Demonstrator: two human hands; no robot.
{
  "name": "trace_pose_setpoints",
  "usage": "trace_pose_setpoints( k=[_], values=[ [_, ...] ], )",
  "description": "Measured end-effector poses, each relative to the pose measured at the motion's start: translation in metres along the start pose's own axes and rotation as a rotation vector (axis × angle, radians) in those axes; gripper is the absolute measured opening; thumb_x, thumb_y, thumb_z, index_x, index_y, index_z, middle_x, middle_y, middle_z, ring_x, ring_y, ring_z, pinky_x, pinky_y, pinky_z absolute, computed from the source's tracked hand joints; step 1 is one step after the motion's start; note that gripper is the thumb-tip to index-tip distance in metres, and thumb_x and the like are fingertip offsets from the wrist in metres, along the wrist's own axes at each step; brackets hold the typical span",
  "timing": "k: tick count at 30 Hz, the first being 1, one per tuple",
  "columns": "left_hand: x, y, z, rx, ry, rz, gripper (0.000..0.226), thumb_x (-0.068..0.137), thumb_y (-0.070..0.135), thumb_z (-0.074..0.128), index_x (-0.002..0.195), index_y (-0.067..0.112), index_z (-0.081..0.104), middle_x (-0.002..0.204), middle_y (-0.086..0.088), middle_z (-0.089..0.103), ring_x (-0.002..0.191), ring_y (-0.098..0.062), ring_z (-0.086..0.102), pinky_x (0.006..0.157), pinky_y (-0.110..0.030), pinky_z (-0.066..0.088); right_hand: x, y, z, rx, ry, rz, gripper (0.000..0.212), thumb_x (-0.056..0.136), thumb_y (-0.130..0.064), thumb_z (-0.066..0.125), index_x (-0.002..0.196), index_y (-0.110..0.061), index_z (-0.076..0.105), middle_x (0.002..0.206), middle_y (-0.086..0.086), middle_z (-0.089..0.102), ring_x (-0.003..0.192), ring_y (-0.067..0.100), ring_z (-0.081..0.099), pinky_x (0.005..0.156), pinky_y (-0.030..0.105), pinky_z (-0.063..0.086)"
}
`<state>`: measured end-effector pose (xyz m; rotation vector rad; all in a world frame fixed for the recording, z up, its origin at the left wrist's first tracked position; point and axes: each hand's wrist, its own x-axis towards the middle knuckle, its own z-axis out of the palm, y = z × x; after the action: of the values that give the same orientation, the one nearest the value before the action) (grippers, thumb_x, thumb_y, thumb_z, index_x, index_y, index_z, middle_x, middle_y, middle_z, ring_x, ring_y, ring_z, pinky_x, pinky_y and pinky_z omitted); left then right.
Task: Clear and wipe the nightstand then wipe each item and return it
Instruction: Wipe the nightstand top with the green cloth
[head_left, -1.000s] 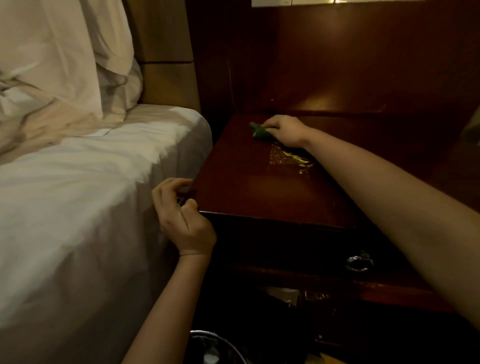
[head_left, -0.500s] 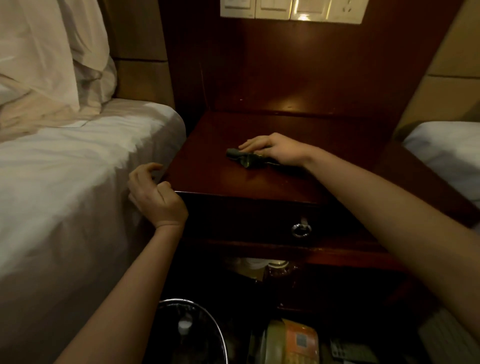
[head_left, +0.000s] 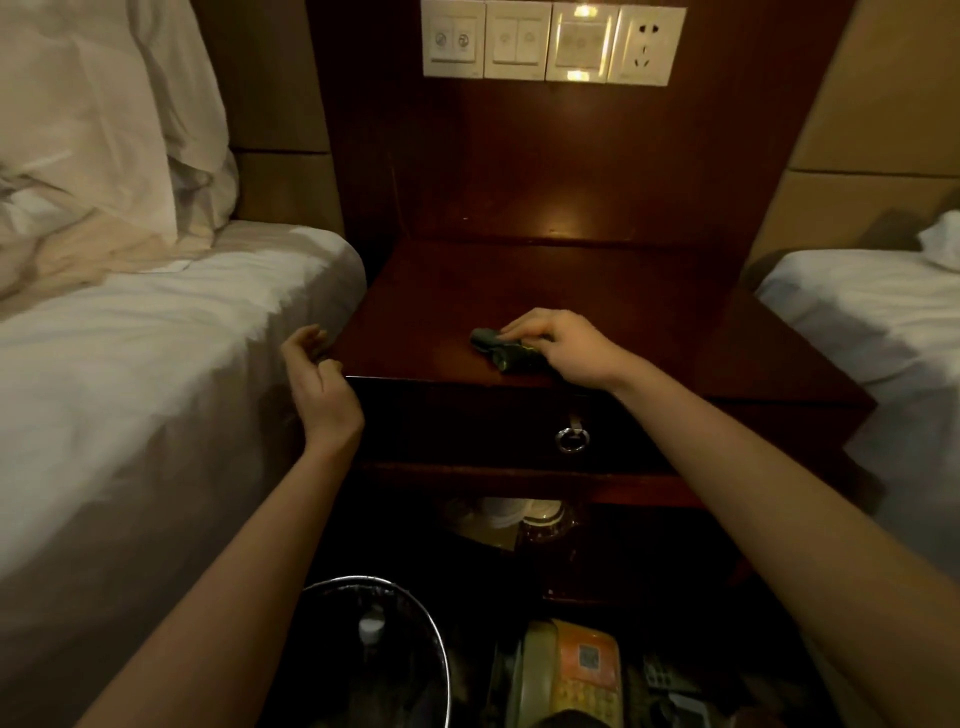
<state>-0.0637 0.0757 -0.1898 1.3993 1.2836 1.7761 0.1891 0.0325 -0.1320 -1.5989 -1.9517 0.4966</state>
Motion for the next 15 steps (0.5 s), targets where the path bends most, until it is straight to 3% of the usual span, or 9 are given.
trace_pose_setpoints(
  k=[4, 7, 8, 9, 11, 13, 15],
  values=[
    [0.002, 0.001, -0.006, -0.035, -0.108, -0.027, 0.051, 0.087, -0.010, 0.031, 0.135, 0.006, 0.036, 0.126, -0.010, 0.046, 0.115, -0.012, 0.043, 0.087, -0.009, 0.035, -0.022, -0.020, 0.008, -0.073, 0.082, -0.004, 0.032, 0.094, 0.002, 0.046, 0.108, -0.014, 0.070, 0.120, 0.001, 0.059, 0.115, 0.018, 0.051, 0.095, 0.023, 0.039],
    [0.005, 0.001, -0.012, -0.049, -0.220, -0.035, 0.058, 0.089, -0.008, 0.029, 0.143, 0.013, 0.030, 0.133, -0.010, 0.044, 0.122, -0.012, 0.041, 0.092, -0.015, 0.035, -0.057, -0.041, 0.044, -0.063, 0.188, -0.182, 0.039, 0.082, 0.013, 0.047, 0.093, -0.013, 0.074, 0.105, 0.001, 0.066, 0.105, 0.018, 0.054, 0.090, 0.032, 0.044],
    [0.007, 0.000, -0.014, -0.047, -0.250, -0.033, 0.059, 0.089, -0.007, 0.030, 0.144, 0.014, 0.028, 0.135, -0.010, 0.043, 0.124, -0.012, 0.040, 0.095, -0.019, 0.034, -0.075, -0.046, 0.072, -0.065, 0.141, -0.250, 0.042, 0.074, 0.016, 0.047, 0.089, -0.012, 0.075, 0.099, 0.003, 0.067, 0.101, 0.020, 0.056, 0.086, 0.035, 0.046],
    [0.009, -0.002, -0.017, -0.044, -0.277, -0.032, 0.059, 0.089, -0.004, 0.030, 0.146, 0.015, 0.027, 0.136, -0.009, 0.042, 0.125, -0.012, 0.039, 0.097, -0.021, 0.033, -0.094, -0.050, 0.108, -0.059, -0.012, -0.251, 0.043, 0.071, 0.017, 0.047, 0.091, -0.011, 0.074, 0.099, 0.006, 0.067, 0.100, 0.021, 0.056, 0.087, 0.037, 0.045],
    [0.012, -0.002, -0.021, -0.046, -0.323, -0.047, 0.061, 0.089, 0.001, 0.030, 0.147, 0.018, 0.025, 0.140, -0.009, 0.040, 0.129, -0.015, 0.037, 0.099, -0.023, 0.032, -0.128, -0.058, 0.179, 0.016, -0.390, -0.060, 0.042, 0.082, 0.015, 0.046, 0.106, -0.010, 0.070, 0.113, 0.007, 0.063, 0.109, 0.019, 0.052, 0.096, 0.030, 0.039],
    [0.013, -0.005, -0.021, -0.042, -0.366, -0.060, 0.061, 0.091, -0.003, 0.029, 0.148, 0.019, 0.023, 0.144, -0.010, 0.037, 0.133, -0.017, 0.035, 0.101, -0.025, 0.031, -0.144, -0.066, 0.216, 0.291, -0.479, 0.192, 0.032, 0.091, 0.004, 0.049, 0.113, -0.011, 0.067, 0.117, 0.001, 0.062, 0.111, 0.008, 0.053, 0.100, 0.021, 0.036],
    [0.014, -0.003, -0.021, -0.043, -0.378, -0.057, 0.060, 0.093, -0.004, 0.028, 0.149, 0.018, 0.021, 0.147, -0.010, 0.035, 0.135, -0.018, 0.033, 0.103, -0.026, 0.030, -0.137, -0.065, 0.219, 0.465, -0.518, 0.306, 0.030, 0.094, -0.002, 0.049, 0.119, -0.011, 0.062, 0.114, 0.002, 0.060, 0.105, 0.007, 0.055, 0.092, 0.018, 0.041]
  ],
)
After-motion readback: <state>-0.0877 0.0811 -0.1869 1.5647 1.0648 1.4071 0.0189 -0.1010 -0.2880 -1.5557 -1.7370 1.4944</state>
